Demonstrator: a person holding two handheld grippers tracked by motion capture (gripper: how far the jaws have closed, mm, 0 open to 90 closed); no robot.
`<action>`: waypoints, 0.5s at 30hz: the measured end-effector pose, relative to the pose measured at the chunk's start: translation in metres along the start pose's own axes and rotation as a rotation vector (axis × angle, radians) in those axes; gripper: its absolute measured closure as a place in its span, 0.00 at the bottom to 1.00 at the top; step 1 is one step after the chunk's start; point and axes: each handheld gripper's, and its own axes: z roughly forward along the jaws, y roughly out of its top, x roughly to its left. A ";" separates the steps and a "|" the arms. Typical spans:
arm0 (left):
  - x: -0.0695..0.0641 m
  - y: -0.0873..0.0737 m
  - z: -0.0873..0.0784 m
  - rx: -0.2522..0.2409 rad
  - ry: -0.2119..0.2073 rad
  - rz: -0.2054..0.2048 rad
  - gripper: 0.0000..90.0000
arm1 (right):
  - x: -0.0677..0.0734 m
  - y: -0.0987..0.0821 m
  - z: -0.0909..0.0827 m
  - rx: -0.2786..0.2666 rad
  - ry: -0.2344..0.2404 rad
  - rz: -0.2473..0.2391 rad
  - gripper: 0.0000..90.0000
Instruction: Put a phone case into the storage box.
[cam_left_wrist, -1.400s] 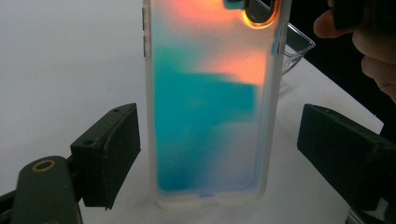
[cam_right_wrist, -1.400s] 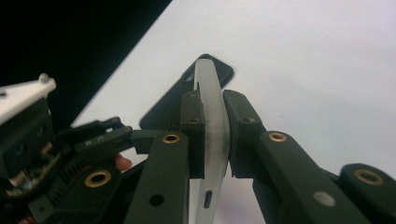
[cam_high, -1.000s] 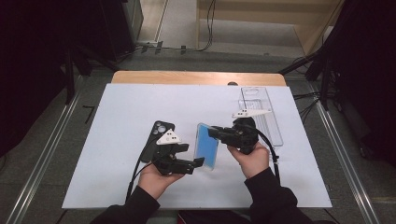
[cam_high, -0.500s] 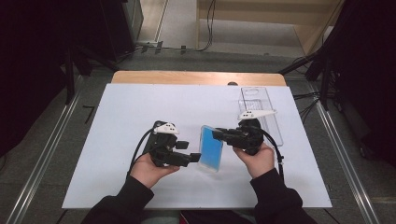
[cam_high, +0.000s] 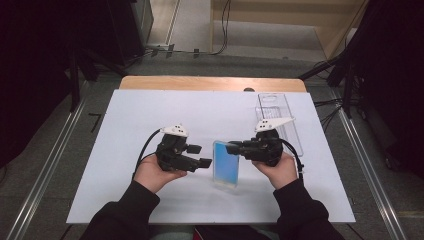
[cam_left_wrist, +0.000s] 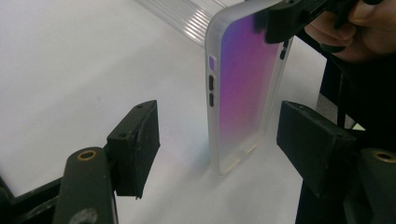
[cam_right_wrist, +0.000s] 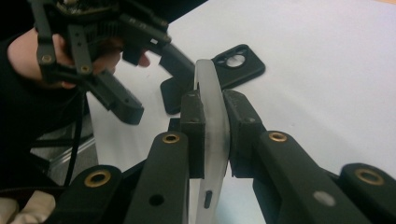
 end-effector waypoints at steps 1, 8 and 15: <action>0.000 0.000 0.000 0.000 0.000 0.000 0.34 | 0.000 0.000 0.000 -0.002 0.009 -0.007 0.85; 0.002 0.007 -0.001 -0.005 -0.073 0.044 0.34 | 0.002 0.005 0.001 0.020 0.094 -0.084 0.85; 0.004 0.008 -0.002 -0.005 -0.121 0.058 0.38 | 0.001 0.008 0.003 0.019 0.147 -0.114 0.85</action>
